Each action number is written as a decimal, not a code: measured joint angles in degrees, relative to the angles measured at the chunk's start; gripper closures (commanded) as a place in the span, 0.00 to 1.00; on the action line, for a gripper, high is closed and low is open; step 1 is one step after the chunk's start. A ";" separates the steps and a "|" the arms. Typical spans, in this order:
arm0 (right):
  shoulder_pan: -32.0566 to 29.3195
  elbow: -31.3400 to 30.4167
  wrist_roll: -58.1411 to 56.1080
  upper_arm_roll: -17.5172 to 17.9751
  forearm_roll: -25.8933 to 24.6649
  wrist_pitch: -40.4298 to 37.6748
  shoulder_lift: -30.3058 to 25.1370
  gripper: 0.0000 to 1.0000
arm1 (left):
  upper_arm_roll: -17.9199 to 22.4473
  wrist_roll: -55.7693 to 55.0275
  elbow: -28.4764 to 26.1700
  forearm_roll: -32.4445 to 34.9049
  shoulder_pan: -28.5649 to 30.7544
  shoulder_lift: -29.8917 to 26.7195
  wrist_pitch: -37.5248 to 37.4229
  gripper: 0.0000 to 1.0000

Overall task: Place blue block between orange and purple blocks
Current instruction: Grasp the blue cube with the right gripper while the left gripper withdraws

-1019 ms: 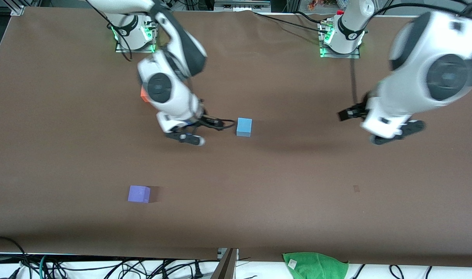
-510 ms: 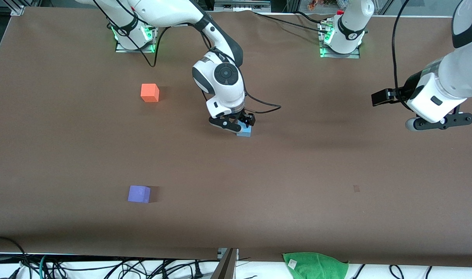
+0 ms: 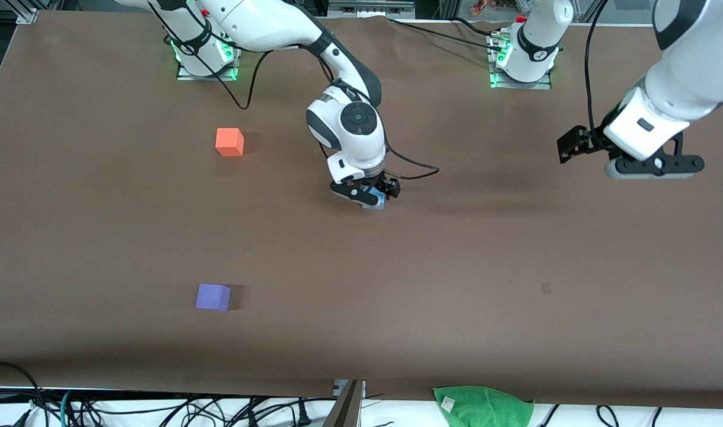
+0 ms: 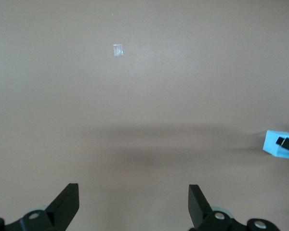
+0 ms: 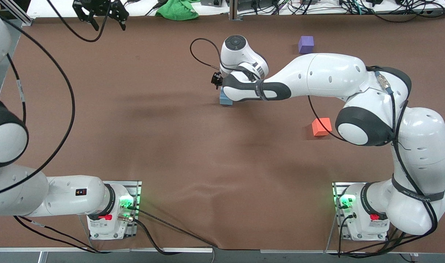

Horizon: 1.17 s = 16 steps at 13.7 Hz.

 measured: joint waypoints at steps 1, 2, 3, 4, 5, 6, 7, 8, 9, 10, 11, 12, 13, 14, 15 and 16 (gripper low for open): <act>0.18 0.12 0.26 -0.01 -0.97 0.36 0.47 0.00 | 0.09 1.80 -1.63 -0.18 1.27 -1.43 0.59 0.00; 0.40 0.14 0.41 -0.01 -1.63 0.89 0.87 0.00 | 0.14 2.70 -2.09 -0.30 2.03 -1.88 0.64 0.00; 0.67 0.14 0.47 -0.01 -2.05 1.39 1.37 0.00 | 0.15 2.92 -2.13 -0.34 2.42 -1.95 0.64 0.00; 0.98 0.14 0.51 -0.02 -2.38 1.69 1.89 0.00 | 0.18 2.96 -2.13 -0.35 2.52 -1.95 0.54 0.00; 1.26 0.15 0.56 -0.05 -2.80 1.83 2.31 0.01 | 0.17 3.02 -2.12 -0.35 2.51 -1.95 0.28 0.00; 1.47 0.17 0.64 -0.07 -3.36 1.96 2.65 0.06 | 0.17 3.13 -2.02 -0.35 2.51 -1.96 0.07 0.00; 1.62 0.17 0.72 -0.12 -3.89 2.01 2.82 0.24 | 0.14 3.19 -1.64 -0.37 2.51 -1.96 0.00 0.00; 1.66 0.18 0.72 -0.18 -4.49 2.02 2.83 0.45 | 0.06 3.20 -0.99 -0.38 2.50 -1.97 -0.17 0.00; 1.65 0.27 0.55 -0.28 -5.20 2.02 2.83 0.71 | 0.00 3.20 -0.19 -0.38 2.48 -1.94 -0.71 0.00; 1.61 0.41 -0.12 -0.51 -5.77 2.02 2.83 0.86 | -0.02 3.21 0.51 -0.38 2.48 -1.88 -1.15 0.00; 1.51 0.63 -1.46 -0.85 -5.85 2.01 2.81 0.89 | -0.01 3.22 1.06 -0.38 2.48 -1.78 -1.56 0.00; 1.23 0.95 -2.86 -1.35 -5.85 1.97 2.71 0.89 | 0.02 3.23 1.32 -0.38 2.48 -1.67 -1.69 0.00; 0.46 1.45 -4.94 -1.80 -5.85 1.19 2.38 0.88 | 0.07 3.23 1.43 -0.38 2.49 -1.57 -1.70 0.00; -0.93 2.06 -7.97 -1.94 -5.83 -1.42 1.57 0.88 | 0.11 3.23 1.47 -0.38 2.50 -1.47 -1.70 0.00; -2.81 2.63 -12.10 -1.97 -5.48 -5.23 0.21 0.88 | 0.14 3.23 1.51 -0.38 2.50 -1.35 -1.70 0.00; -4.97 3.00 -17.12 -1.99 -4.45 -8.54 -1.58 0.88 | 0.16 3.23 1.56 -0.38 2.51 -1.22 -1.70 0.00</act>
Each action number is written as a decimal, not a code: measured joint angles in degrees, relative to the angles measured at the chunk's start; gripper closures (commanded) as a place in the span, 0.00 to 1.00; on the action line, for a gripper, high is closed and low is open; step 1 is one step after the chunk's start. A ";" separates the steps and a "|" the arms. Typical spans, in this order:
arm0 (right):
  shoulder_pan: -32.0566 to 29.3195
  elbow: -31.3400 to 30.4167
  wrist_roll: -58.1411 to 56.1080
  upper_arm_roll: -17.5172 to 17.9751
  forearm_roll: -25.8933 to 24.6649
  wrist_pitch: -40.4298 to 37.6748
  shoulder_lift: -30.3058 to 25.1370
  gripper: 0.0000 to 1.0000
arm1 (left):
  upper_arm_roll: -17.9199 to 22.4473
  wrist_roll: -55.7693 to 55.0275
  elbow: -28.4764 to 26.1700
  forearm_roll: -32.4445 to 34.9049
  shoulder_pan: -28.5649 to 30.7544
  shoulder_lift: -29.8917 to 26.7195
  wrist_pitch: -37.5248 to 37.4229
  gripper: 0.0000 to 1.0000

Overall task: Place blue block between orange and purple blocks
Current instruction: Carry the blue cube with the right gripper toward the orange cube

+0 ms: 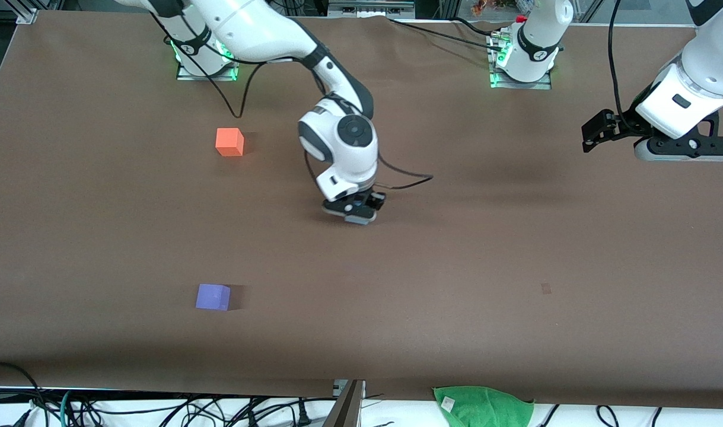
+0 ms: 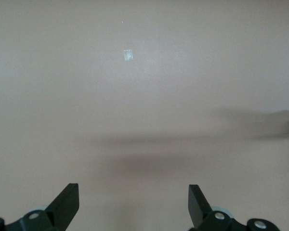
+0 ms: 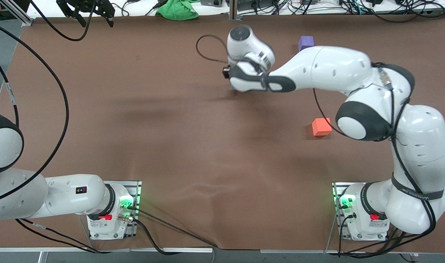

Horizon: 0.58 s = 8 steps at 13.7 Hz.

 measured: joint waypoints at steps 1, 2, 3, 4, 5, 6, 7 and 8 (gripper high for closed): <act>-2.30 0.03 -6.13 -0.04 1.44 -3.28 -2.12 0.88 | 0.01 0.00 0.05 0.00 0.00 0.09 0.00 0.00; -4.56 -0.03 -12.37 -0.11 2.51 -7.34 -4.32 0.88 | 0.02 0.00 0.08 0.00 0.01 0.12 0.00 0.00; -6.67 -0.37 -17.34 -0.23 2.96 -11.15 -6.36 0.88 | 0.03 0.00 0.12 0.00 0.01 0.12 0.00 0.00; -8.80 -1.46 -21.50 -0.39 3.06 -13.62 -8.38 0.88 | 0.04 0.00 0.17 0.00 0.01 0.12 0.00 0.00; -10.93 -3.75 -25.67 -0.70 3.09 -14.24 -10.51 0.88 | 0.07 0.00 0.19 0.00 0.03 0.12 0.00 0.00; -13.22 -7.26 -30.37 -1.15 3.10 -13.58 -12.82 0.87 | 0.10 0.00 0.20 0.00 0.09 0.12 0.00 0.00; -15.55 -11.80 -34.86 -1.89 3.11 -11.27 -15.32 0.87 | 0.16 0.00 0.21 0.00 0.25 0.12 0.00 0.00; -17.73 -17.37 -38.49 -3.03 3.17 -7.50 -17.91 0.87 | 0.20 0.01 0.21 0.00 0.48 0.12 0.00 0.00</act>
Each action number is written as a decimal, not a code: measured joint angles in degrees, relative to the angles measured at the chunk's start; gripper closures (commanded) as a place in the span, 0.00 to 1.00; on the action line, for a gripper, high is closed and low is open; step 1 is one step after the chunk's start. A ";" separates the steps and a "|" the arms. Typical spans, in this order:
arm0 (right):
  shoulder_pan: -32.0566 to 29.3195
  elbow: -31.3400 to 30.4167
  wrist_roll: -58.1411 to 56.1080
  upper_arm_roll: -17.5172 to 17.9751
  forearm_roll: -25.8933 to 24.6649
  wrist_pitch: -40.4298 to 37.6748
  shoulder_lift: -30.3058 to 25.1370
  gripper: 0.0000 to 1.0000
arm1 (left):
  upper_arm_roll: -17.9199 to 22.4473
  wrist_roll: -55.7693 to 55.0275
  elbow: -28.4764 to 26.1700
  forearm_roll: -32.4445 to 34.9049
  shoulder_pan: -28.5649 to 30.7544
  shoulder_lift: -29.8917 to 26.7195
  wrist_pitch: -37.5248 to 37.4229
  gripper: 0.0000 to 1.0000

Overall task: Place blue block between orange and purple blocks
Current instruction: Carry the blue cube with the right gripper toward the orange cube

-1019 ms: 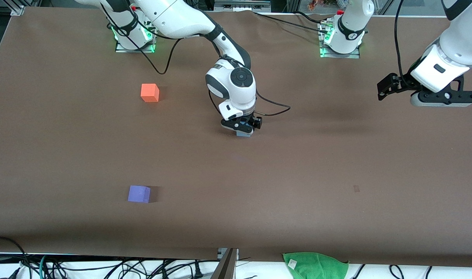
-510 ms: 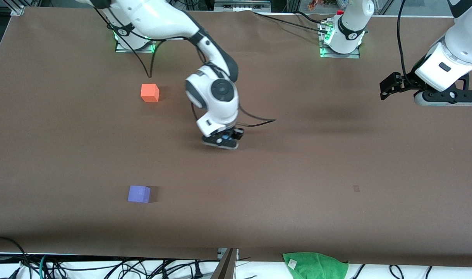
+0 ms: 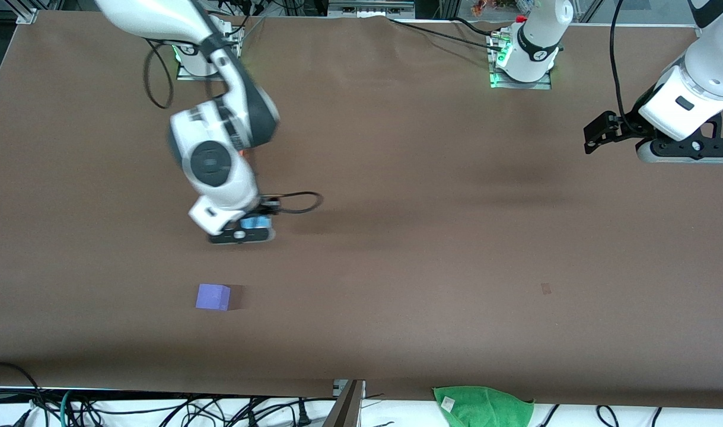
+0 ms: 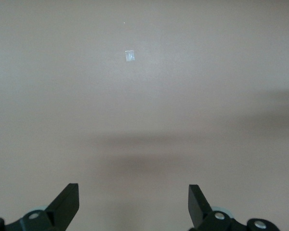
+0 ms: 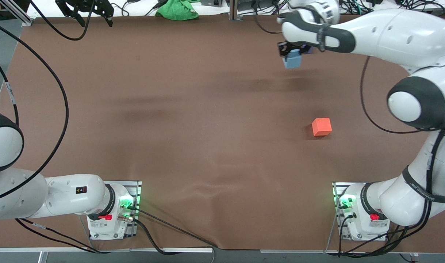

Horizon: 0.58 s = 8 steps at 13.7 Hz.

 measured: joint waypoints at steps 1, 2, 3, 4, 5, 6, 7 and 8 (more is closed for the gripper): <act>-1.68 -5.90 -2.38 -1.33 0.13 4.51 -2.31 0.87 | 0.03 0.16 0.01 0.00 0.28 0.00 0.00 0.00; -2.90 -12.03 -3.70 -2.44 0.29 9.69 -4.28 0.87 | 0.05 0.82 0.01 0.00 0.75 0.00 0.00 0.00; -3.33 -16.78 -4.03 -3.15 0.66 14.14 -5.40 0.87 | 0.13 1.88 0.01 0.00 1.21 0.00 0.00 0.00; -3.33 -20.25 -4.04 -3.50 1.87 17.40 -5.94 0.87 | 0.61 2.81 0.02 0.00 1.20 0.00 0.00 0.00; -3.21 -22.24 -4.04 -3.49 3.65 19.17 -6.01 0.87 | 2.36 3.44 0.03 0.00 -0.03 0.00 0.00 0.00; -3.03 -23.16 -4.04 -3.46 5.36 19.89 -5.95 0.87 | 5.91 3.83 0.03 -0.01 -3.05 0.01 0.01 0.00; -2.93 -23.54 -4.04 -3.43 6.55 20.22 -5.84 0.87 | 9.46 3.98 0.03 -0.01 -6.00 0.01 0.04 0.00; -2.89 -23.81 -4.04 -3.42 7.14 20.85 -5.61 0.87 | 11.45 4.08 0.03 -0.01 -7.53 0.01 0.05 0.00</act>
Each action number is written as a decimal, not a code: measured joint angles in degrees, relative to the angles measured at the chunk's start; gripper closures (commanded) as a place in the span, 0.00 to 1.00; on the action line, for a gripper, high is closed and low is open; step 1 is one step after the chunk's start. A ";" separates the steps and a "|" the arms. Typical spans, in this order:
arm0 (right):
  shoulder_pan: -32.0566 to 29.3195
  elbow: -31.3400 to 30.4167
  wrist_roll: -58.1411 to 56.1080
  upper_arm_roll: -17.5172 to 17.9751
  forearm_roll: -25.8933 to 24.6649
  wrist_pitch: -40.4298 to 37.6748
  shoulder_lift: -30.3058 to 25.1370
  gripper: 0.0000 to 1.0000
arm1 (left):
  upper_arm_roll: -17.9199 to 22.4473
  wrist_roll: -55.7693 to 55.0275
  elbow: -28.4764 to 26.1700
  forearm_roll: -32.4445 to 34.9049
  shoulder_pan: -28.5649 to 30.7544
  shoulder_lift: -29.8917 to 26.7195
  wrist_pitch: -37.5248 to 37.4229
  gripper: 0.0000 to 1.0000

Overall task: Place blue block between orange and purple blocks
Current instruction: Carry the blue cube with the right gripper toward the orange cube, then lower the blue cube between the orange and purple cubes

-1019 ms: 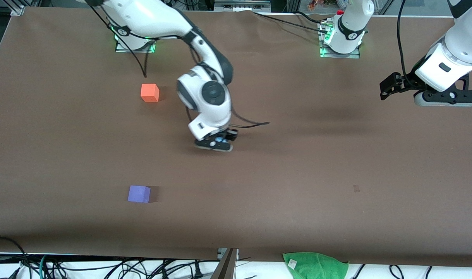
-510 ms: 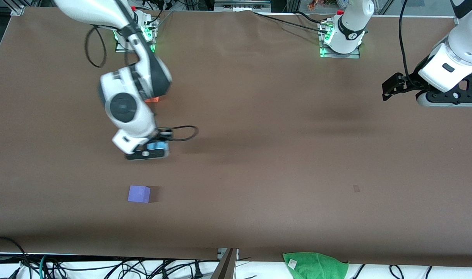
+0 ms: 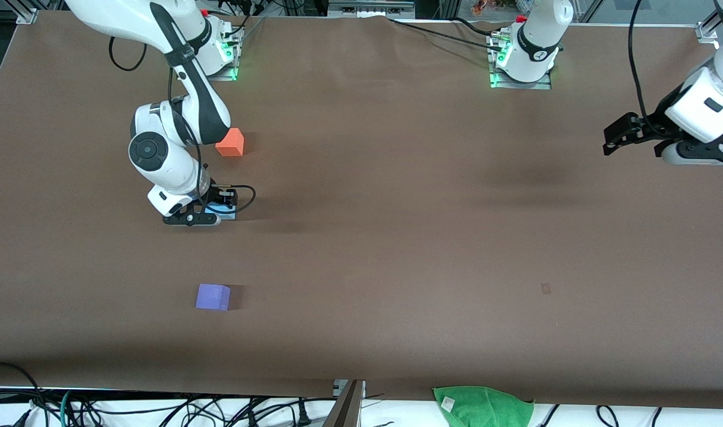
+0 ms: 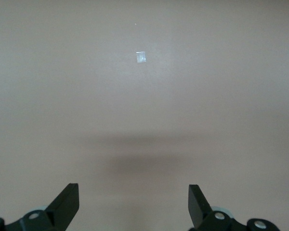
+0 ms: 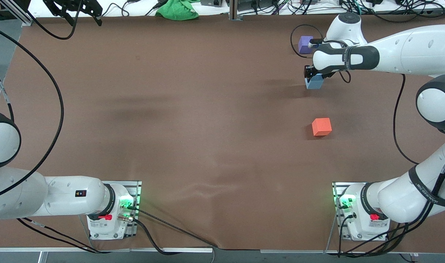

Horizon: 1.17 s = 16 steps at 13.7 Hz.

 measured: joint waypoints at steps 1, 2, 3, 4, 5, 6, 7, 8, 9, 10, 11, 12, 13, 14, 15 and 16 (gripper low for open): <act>0.00 -0.43 0.00 0.00 0.32 1.34 0.40 0.86 | 0.71 0.02 0.00 0.00 -0.54 0.00 0.01 0.00; 0.00 -0.91 0.01 0.00 0.43 2.72 0.93 0.86 | 0.83 0.02 0.00 0.00 -0.74 0.00 0.02 0.00; -0.03 -1.31 0.06 -0.03 0.48 3.73 1.49 0.86 | 0.82 0.02 0.00 0.00 -0.92 0.00 0.02 0.00; -0.19 -1.54 0.12 -0.11 0.52 4.47 2.00 0.86 | 0.82 0.02 0.00 0.00 -1.12 0.00 0.02 0.00; -0.51 -1.58 0.13 -0.29 0.56 5.05 2.42 0.86 | 0.82 0.02 0.00 0.00 -1.27 0.00 0.02 0.00; -0.97 -1.59 0.13 -0.43 0.57 5.65 2.81 0.86 | 0.82 0.01 0.00 0.00 -1.39 0.00 0.02 0.00; -1.38 -1.60 0.13 -0.53 0.57 6.22 3.15 0.86 | 0.82 0.00 0.00 0.00 -1.51 0.00 0.02 0.00; -1.67 -1.60 0.15 -0.54 0.58 6.64 3.50 0.85 | 0.82 -0.01 0.00 0.00 -1.63 0.00 0.02 0.00; -1.79 -1.60 0.19 -0.54 0.60 7.00 3.87 0.85 | 0.82 -0.02 0.00 0.00 -1.72 0.00 0.02 0.00; -1.78 -1.60 0.26 -0.53 0.62 7.25 4.16 0.83 | 0.82 -0.03 0.00 0.00 -1.78 0.00 0.02 0.00; -1.77 -1.60 0.44 -0.52 0.66 7.31 4.18 0.83 | 0.82 -0.03 0.00 0.00 -1.81 0.00 0.02 0.00; -1.77 -1.60 0.67 -0.52 0.73 7.31 4.17 0.83 | 0.82 -0.03 0.00 0.00 -1.82 0.00 0.02 0.00; -1.77 -1.60 0.97 -0.52 0.75 7.33 4.17 0.82 | 0.83 -0.03 0.00 0.00 -1.83 0.00 0.02 0.00; -1.77 -1.60 1.19 -0.51 0.76 7.35 4.17 0.82 | 0.83 -0.03 0.00 0.00 -1.83 0.00 0.02 0.00; -1.77 -1.60 1.36 -0.50 0.81 7.37 4.17 0.82 | 0.83 -0.03 0.00 0.00 -1.83 0.00 0.02 0.00; -1.77 -1.60 1.55 -0.50 1.12 7.40 4.17 0.82 | 0.83 -0.03 0.00 0.00 -1.83 0.00 0.02 0.00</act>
